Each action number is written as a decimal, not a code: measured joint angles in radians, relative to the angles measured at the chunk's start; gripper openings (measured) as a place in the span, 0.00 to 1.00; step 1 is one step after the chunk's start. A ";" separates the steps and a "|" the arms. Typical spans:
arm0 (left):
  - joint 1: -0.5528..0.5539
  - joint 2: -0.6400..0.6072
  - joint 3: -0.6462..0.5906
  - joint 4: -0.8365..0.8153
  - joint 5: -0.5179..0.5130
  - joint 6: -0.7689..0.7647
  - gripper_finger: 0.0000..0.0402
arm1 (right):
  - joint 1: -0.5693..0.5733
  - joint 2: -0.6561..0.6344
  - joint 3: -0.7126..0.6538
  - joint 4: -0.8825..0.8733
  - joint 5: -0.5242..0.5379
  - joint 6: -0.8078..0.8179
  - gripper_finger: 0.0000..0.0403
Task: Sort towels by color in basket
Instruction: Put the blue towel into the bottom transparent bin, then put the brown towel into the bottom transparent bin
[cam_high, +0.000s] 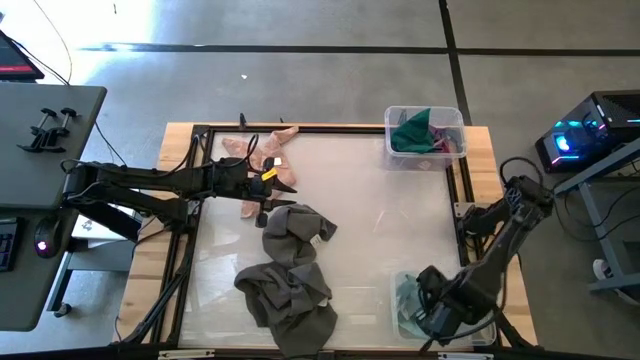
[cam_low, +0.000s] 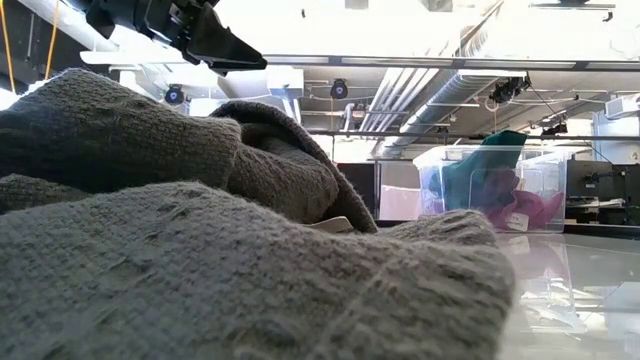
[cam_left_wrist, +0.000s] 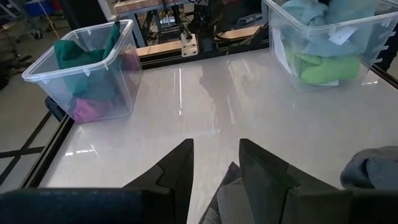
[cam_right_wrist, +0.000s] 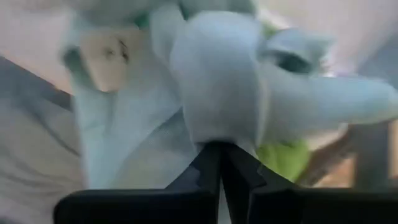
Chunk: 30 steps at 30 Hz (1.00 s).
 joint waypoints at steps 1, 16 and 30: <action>0.001 0.000 0.000 0.000 0.000 0.001 0.29 | -0.002 0.000 -0.042 0.052 -0.022 0.000 0.01; 0.003 0.000 0.000 0.004 -0.010 0.009 0.29 | -0.013 -0.010 -0.151 0.110 -0.050 0.015 0.13; 0.003 0.000 0.000 0.006 -0.017 -0.008 0.29 | -0.047 -0.032 0.287 -0.261 0.489 -0.146 0.33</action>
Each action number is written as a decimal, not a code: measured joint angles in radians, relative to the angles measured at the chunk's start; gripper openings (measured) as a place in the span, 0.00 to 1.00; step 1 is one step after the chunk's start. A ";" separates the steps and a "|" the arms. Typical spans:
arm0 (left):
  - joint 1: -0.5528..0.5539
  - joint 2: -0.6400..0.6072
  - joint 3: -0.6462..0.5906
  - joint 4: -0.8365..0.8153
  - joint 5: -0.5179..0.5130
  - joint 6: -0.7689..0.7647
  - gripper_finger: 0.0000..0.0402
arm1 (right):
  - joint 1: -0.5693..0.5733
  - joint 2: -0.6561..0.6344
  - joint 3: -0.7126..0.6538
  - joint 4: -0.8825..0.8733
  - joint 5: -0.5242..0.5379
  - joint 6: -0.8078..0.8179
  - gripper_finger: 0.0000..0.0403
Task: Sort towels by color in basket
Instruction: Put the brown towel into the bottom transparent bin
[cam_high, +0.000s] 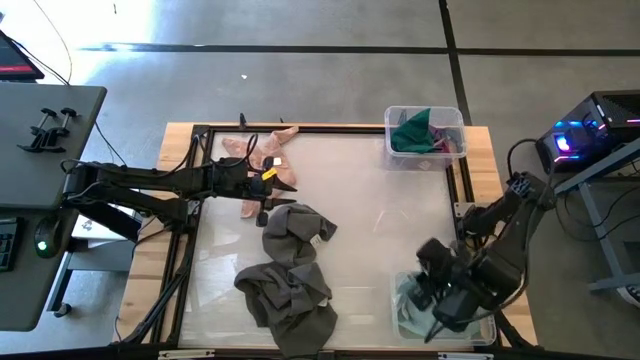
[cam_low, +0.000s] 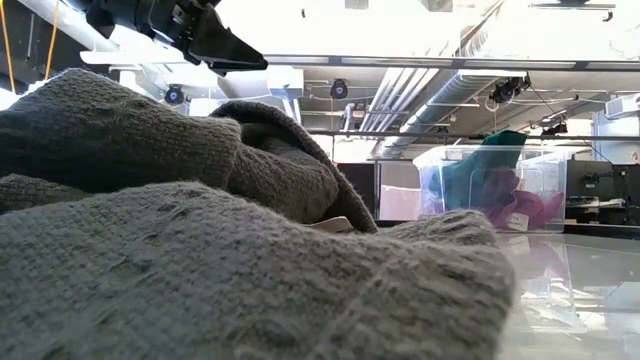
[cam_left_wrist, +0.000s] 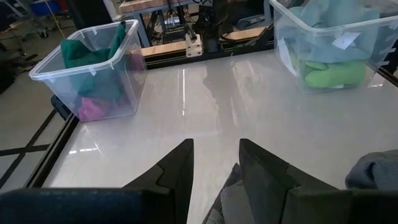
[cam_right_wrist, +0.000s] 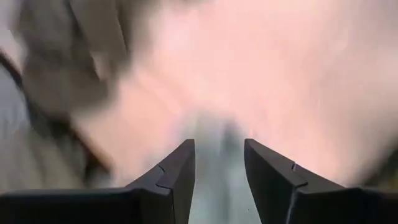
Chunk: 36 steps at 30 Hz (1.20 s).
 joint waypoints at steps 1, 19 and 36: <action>0.000 0.000 0.000 -0.001 -0.008 0.000 0.29 | -0.013 -0.005 -0.003 -0.001 0.082 -0.036 0.33; 0.131 0.037 0.000 -0.191 -0.264 -0.223 0.29 | -0.597 -0.021 -0.560 1.260 0.018 -1.348 0.33; 0.341 0.387 0.000 -0.243 -0.357 -0.460 0.52 | -0.884 -0.017 -0.858 1.785 -0.076 -1.401 0.38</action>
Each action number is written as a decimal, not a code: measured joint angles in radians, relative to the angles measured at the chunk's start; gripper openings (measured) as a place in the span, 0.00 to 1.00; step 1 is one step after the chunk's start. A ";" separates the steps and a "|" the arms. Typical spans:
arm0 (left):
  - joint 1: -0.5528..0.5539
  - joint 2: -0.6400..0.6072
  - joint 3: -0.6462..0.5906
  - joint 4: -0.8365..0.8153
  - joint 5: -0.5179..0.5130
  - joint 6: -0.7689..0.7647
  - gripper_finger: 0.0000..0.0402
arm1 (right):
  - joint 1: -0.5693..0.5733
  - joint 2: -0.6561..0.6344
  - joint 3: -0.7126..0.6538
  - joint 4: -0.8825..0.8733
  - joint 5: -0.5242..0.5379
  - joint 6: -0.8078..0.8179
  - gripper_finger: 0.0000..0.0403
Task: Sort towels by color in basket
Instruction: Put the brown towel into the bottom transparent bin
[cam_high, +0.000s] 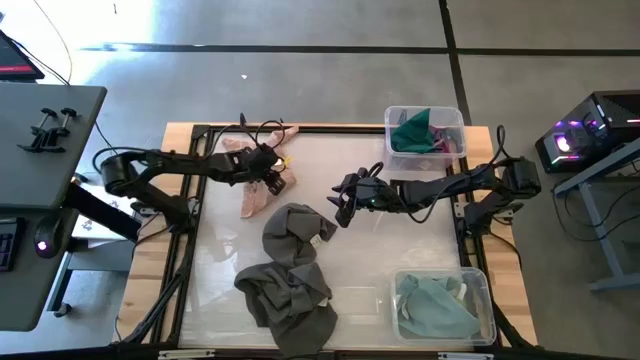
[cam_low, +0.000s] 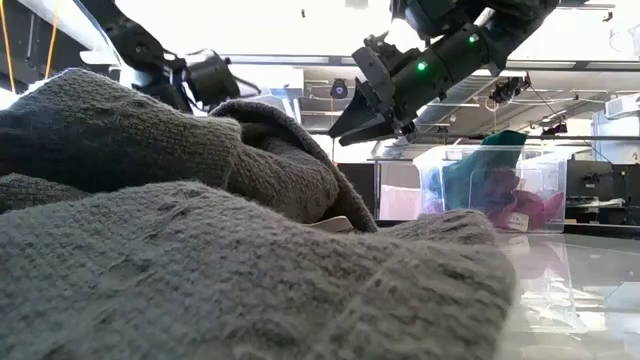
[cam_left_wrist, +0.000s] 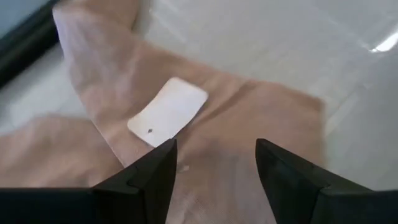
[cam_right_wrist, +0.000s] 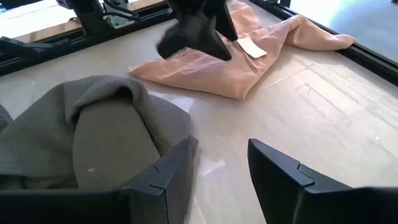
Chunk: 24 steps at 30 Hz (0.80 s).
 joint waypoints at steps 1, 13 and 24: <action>0.007 0.022 0.000 0.016 0.002 -0.022 0.53 | -0.001 0.000 0.000 -0.001 -0.001 -0.005 0.38; 0.021 0.186 0.006 0.073 0.003 0.002 0.49 | 0.000 0.002 0.000 -0.009 -0.001 -0.049 0.38; 0.014 0.190 0.002 0.152 -0.003 0.175 0.04 | 0.000 0.002 0.000 -0.013 -0.001 -0.044 0.38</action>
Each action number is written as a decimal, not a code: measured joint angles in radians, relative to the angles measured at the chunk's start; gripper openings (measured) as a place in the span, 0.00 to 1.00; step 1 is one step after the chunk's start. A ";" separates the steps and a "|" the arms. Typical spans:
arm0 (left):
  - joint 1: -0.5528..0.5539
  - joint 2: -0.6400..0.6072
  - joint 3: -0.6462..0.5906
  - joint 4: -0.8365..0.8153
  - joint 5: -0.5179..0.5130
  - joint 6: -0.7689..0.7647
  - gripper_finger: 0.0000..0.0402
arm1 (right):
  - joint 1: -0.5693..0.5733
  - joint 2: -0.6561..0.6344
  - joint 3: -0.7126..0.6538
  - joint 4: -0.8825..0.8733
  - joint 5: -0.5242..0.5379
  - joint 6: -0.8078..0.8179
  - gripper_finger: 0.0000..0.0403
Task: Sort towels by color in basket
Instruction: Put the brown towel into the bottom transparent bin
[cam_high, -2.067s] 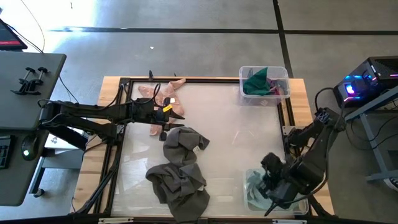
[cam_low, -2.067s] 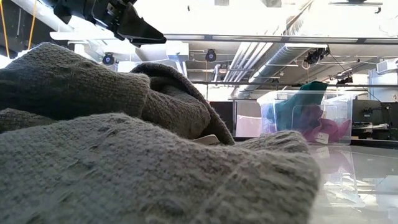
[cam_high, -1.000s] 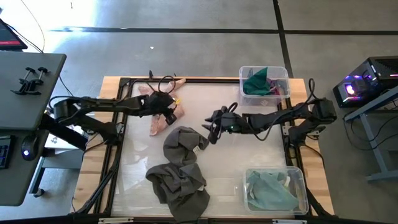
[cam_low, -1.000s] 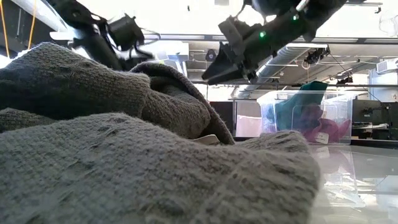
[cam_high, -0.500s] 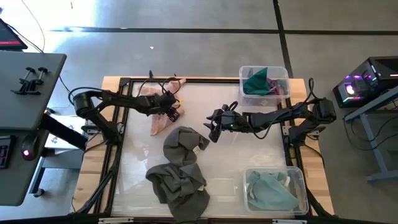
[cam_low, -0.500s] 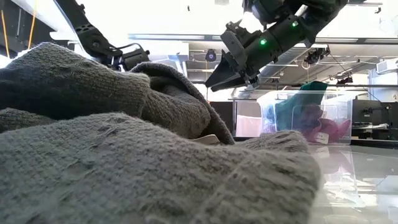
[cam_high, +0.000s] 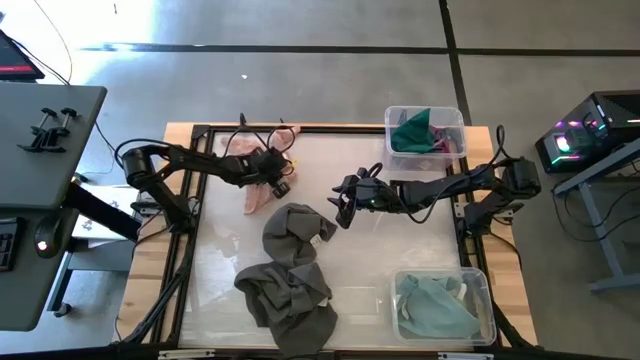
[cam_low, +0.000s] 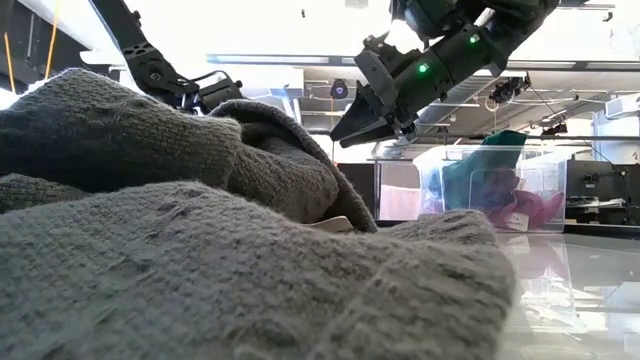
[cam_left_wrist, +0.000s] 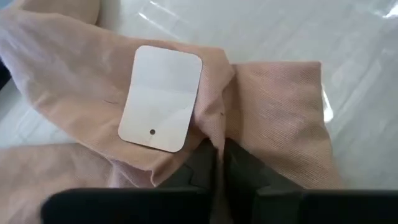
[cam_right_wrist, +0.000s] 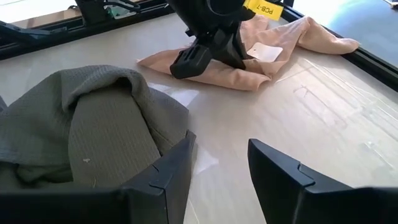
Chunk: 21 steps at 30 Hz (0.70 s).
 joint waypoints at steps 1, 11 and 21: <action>-0.004 0.000 -0.001 0.010 -0.004 0.000 0.02 | -0.002 0.000 0.000 0.000 0.000 -0.001 0.38; -0.133 -0.071 -0.002 0.053 -0.035 0.133 0.01 | -0.026 0.000 0.000 0.012 0.018 -0.061 0.45; -0.300 -0.257 0.000 0.083 -0.123 0.232 0.00 | -0.052 0.003 0.001 0.166 -0.007 -0.172 0.56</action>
